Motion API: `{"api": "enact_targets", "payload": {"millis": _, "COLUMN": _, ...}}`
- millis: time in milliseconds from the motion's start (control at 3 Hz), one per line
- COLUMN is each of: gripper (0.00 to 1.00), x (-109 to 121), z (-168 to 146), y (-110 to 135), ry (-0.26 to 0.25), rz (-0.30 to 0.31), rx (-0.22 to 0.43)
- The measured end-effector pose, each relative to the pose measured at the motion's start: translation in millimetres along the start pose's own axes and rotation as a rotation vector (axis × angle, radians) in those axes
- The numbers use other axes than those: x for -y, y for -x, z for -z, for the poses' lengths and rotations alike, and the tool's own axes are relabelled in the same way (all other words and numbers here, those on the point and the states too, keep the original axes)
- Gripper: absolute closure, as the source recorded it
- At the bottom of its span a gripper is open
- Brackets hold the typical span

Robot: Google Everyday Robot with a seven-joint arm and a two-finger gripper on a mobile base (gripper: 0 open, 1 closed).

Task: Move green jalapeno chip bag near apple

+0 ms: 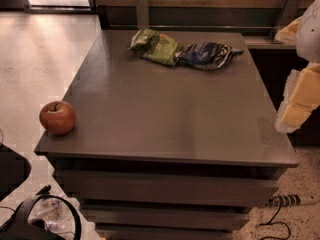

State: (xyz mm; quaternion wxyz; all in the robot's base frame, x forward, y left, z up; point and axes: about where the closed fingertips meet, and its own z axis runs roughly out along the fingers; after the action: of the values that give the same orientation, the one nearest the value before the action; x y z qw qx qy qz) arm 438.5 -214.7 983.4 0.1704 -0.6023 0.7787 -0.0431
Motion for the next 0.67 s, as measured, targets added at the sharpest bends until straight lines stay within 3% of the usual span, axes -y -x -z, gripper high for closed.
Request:
{"api": "enact_targets", "payload": {"millis": 333, "gripper": 0.00, "x": 7, "z": 2, "y": 5, "ry": -0.019, "rz": 0.004, "rx": 0.011}}
{"api": "enact_targets", "payload": {"millis": 667, "gripper": 0.00, "x": 40, "z": -4, "y": 29, "ry": -0.083, "rz": 0.019, "rx": 0.041}}
